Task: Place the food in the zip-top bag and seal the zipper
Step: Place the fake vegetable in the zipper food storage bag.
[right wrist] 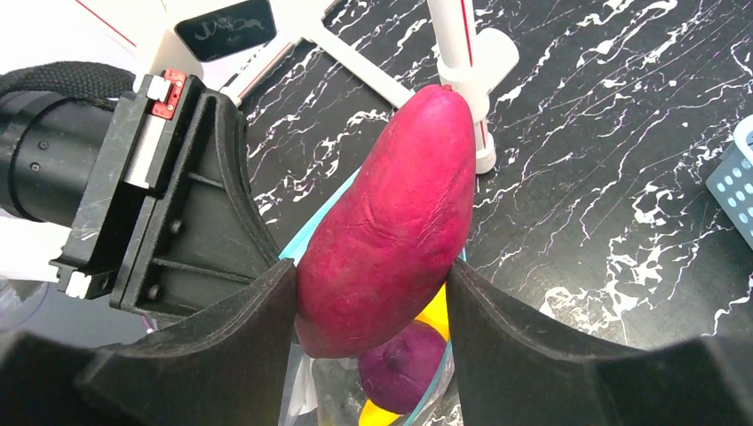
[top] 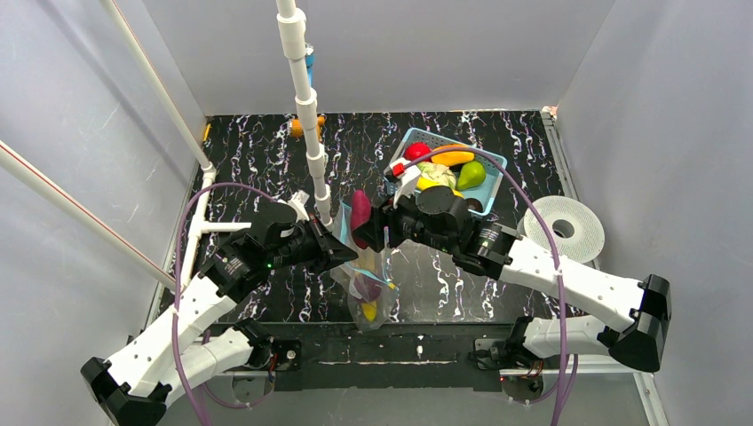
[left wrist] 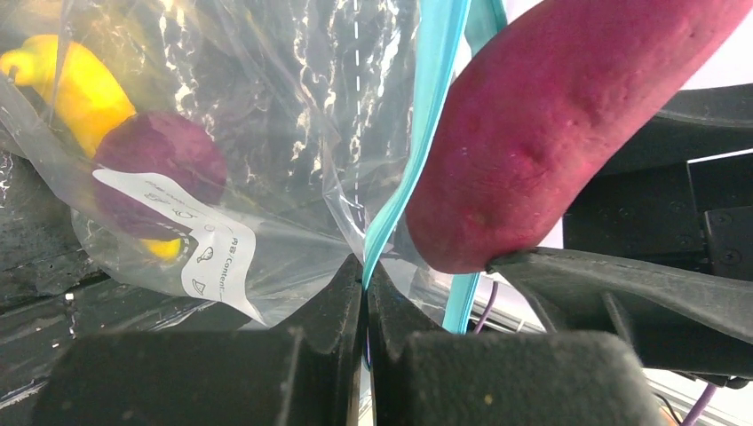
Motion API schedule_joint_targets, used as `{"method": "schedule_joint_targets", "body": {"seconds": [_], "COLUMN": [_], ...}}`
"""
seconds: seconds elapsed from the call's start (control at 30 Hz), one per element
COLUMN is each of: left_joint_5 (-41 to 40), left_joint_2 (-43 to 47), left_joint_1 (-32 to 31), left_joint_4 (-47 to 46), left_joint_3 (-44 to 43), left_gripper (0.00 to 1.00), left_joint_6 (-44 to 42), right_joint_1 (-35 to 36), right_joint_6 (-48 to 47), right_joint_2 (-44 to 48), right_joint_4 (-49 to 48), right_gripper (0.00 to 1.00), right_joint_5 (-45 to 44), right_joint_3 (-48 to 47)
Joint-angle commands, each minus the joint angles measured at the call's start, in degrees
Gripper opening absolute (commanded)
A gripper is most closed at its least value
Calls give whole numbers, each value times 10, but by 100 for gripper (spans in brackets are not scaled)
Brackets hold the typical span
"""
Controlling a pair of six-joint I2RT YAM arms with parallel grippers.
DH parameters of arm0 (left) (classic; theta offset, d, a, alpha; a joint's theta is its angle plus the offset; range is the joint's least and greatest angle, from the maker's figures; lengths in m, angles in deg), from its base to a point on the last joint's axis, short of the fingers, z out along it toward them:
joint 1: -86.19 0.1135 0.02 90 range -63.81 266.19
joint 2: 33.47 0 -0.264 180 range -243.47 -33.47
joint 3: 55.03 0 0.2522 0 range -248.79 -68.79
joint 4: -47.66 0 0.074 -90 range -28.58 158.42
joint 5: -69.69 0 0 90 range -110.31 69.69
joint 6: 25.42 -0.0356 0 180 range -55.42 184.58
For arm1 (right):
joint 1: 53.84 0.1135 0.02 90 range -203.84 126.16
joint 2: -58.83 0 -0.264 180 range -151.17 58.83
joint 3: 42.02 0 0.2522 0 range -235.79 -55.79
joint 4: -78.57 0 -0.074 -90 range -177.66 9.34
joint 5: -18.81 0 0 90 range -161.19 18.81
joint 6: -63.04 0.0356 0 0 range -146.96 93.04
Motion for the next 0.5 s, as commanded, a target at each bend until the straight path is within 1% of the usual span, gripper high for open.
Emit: {"method": "schedule_joint_targets", "body": {"seconds": [0.0, 0.1, 0.33, 0.47], "left_joint_5": [-5, -2, -3, -4], "left_joint_2": [8, 4, 7, 4], "left_joint_1": [2, 2, 2, 2], "left_joint_4": [5, 5, 5, 3], "left_joint_3": [6, 3, 7, 3], "left_gripper": [0, 0, 0, 0], "left_joint_6": [1, 0, -1, -2], "right_joint_1": [11, 18, 30, 33], "right_joint_6": [-11, -17, -46, -59], "right_joint_2": [-6, -8, -4, -5], "right_joint_4": [-12, -14, -16, -25], "right_gripper": [39, 47, 76, 89], "right_joint_5": [-21, -29, -42, -32], "right_joint_3": [-7, -5, 1, 3]}}
